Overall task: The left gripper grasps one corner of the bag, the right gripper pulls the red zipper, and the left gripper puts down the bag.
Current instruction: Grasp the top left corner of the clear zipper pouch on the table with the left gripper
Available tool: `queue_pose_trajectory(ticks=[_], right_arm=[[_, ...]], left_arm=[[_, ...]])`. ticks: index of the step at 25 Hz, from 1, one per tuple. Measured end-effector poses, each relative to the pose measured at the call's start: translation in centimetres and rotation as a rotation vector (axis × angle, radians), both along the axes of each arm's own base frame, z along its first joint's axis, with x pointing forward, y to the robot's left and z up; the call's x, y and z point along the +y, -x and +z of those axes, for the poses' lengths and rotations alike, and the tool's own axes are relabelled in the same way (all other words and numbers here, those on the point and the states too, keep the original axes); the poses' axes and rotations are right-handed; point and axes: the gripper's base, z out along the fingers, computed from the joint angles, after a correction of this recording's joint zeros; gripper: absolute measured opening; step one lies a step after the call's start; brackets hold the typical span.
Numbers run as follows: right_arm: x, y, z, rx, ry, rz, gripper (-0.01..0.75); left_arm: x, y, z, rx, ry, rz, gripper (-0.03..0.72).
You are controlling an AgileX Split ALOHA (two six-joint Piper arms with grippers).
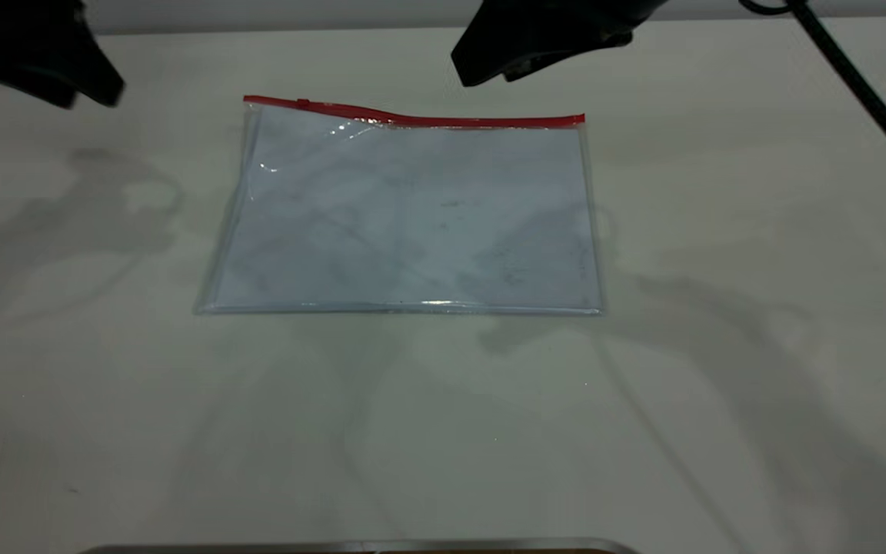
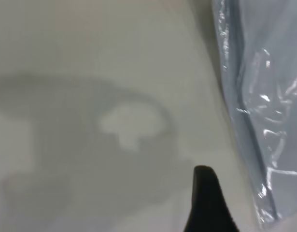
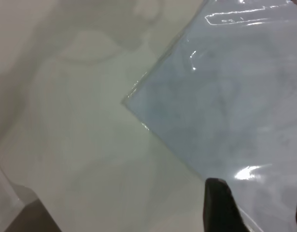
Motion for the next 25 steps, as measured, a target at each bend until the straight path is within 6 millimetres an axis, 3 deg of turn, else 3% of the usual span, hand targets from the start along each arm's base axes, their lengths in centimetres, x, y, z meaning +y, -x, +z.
queue_pose_trajectory(ticks=[10, 25], right_arm=[[0.0, -0.5, -0.4, -0.006, 0.012, -0.021, 0.416], [0.0, -0.6, -1.0, 0.007, 0.017, -0.025, 0.416]], left_arm=[[-0.8, -5.7, -6.3, 0.007, 0.155, -0.059, 0.544], [-2.4, -7.6, -11.8, -0.015, 0.376, -0.045, 0.544]])
